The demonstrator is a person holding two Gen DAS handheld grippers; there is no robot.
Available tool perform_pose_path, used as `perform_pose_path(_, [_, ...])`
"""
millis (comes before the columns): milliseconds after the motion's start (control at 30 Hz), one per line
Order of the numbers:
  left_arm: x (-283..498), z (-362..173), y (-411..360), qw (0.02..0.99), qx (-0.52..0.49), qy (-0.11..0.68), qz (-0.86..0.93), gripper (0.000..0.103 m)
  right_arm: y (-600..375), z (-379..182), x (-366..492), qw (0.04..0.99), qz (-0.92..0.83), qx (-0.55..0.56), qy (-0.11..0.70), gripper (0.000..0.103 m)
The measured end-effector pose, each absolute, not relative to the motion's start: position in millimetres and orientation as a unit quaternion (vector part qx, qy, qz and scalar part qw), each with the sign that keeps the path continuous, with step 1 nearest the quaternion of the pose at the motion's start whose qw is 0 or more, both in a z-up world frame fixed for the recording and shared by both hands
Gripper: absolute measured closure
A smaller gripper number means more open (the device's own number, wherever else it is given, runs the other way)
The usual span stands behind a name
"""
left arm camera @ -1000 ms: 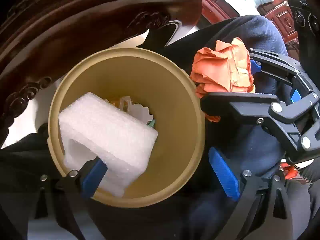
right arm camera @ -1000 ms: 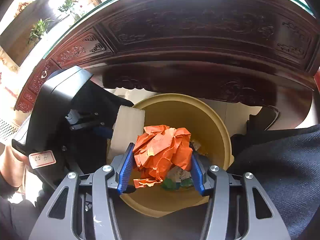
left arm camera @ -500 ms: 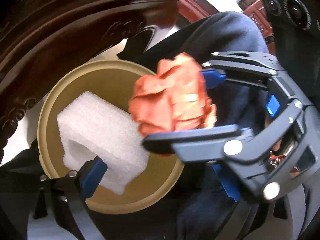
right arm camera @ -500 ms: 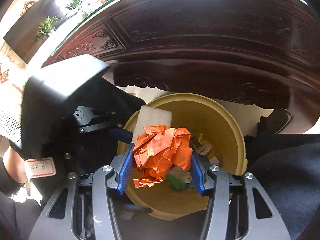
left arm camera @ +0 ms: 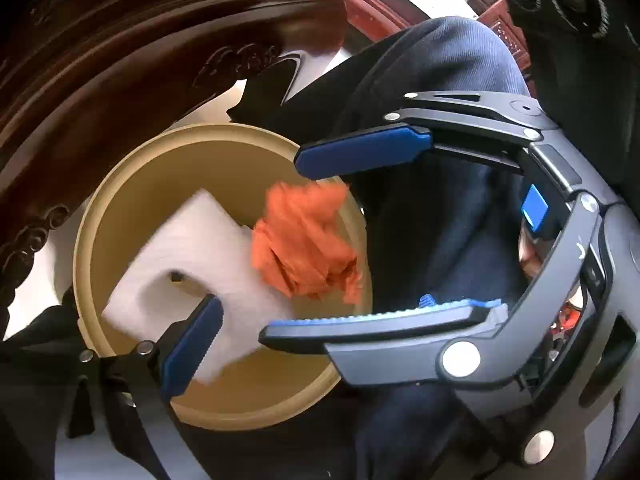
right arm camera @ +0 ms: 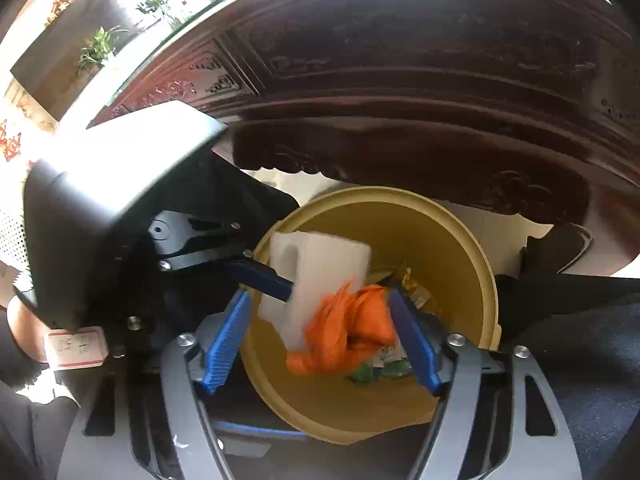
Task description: Collect trash
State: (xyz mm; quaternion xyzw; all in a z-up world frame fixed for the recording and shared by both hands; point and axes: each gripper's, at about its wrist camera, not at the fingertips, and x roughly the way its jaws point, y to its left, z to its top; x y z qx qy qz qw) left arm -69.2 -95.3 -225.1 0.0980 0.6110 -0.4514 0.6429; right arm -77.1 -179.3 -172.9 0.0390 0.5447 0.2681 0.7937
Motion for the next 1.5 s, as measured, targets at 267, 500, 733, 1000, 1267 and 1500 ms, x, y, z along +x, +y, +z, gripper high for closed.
perform_pose_path(267, [-67.5, -223.7, -85.8, 0.648, 0.092, 0.611, -0.446, 0.005, -182.4, -172.0, -74.6, 0.797, 0.258, 0.035, 0.545, 0.032])
perform_pose_path(500, [-66.8, -220.9, -79.0, 0.652, 0.09, 0.61, -0.442, 0.005, -183.0, -172.0, -74.5, 0.798, 0.256, 0.033, 0.545, 0.032])
perform_pose_path(733, [-68.4, -221.2, -77.3, 0.656, 0.091, 0.608, -0.438, 0.005, -186.2, -168.8, -75.3, 0.803, 0.246, 0.034, 0.541, 0.032])
perform_pose_path(1000, [-71.3, -217.8, -76.6, 0.669, 0.09, 0.599, -0.431, 0.005, -191.7, -161.7, -79.4, 0.815, 0.233, 0.029, 0.53, 0.032])
perform_pose_path(1267, [-79.2, -201.6, -64.9, 0.71, 0.091, 0.572, -0.401, 0.005, -195.8, -145.0, -91.4, 0.832, 0.22, 0.017, 0.509, 0.032])
perform_pose_path(1500, [-85.8, -162.3, -46.9, 0.785, 0.083, 0.511, -0.341, 0.005, -198.7, -111.9, -107.6, 0.864, 0.199, 0.014, 0.462, 0.032])
